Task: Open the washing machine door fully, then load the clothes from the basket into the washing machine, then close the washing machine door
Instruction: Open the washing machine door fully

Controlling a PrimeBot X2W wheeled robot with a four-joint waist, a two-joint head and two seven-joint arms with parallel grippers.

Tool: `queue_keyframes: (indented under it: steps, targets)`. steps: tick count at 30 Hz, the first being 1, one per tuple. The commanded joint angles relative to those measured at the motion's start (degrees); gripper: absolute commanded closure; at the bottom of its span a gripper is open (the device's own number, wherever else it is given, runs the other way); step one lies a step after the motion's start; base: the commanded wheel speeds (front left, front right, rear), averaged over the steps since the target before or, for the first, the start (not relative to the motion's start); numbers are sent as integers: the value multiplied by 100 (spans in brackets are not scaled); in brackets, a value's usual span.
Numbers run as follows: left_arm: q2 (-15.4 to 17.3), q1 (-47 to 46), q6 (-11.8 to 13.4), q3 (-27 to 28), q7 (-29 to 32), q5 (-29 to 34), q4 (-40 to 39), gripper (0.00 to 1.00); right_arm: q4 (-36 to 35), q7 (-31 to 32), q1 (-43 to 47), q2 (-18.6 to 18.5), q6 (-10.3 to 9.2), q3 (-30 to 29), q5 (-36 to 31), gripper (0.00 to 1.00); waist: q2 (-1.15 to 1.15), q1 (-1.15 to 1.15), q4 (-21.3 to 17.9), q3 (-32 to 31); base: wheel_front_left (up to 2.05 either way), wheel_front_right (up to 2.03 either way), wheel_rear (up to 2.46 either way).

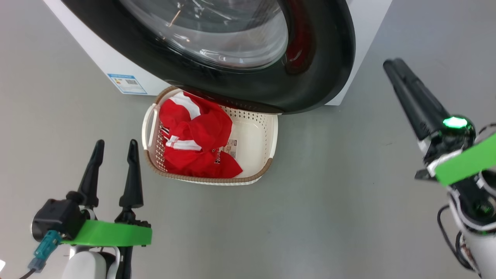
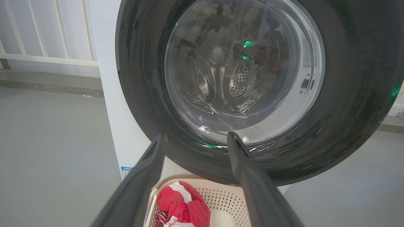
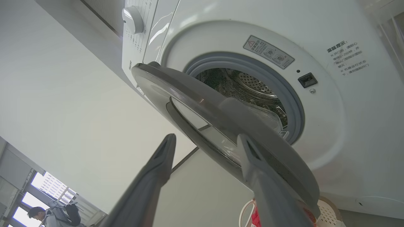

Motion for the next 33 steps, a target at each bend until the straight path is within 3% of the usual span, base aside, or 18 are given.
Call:
queue_keyframes:
  steps: [1, 9, 12, 24, 33]
  targets:
    - [112, -20, -37, 191, -31, 71, -164, 0, -250, -384, 233, -158, 10, 240, -347, 0, 0, 0, -2, 19, 0, 0, 0]
    - [112, 17, -41, 176, -31, 71, -168, 0, 37, -1863, 638, -435, 10, 811, -1302, 0, 0, 0, -39, -5, 0, 0, 0]
    - [112, 46, -43, 179, -31, 75, -187, 0, 254, -2108, 806, -376, 10, 889, -1663, 0, 0, 0, -46, -34, 0, 0, 0]
    - [112, 122, -50, 222, -31, 146, -248, 0, 594, -2180, 1331, 569, 10, 109, -4092, 0, 0, 0, -141, -37, 0, 0, 0]
    - [112, 145, -52, 191, -31, 147, -215, 0, 664, -2181, 1511, 778, 10, -100, -4832, 0, 0, 0, -146, -102, 0, 0, 0]
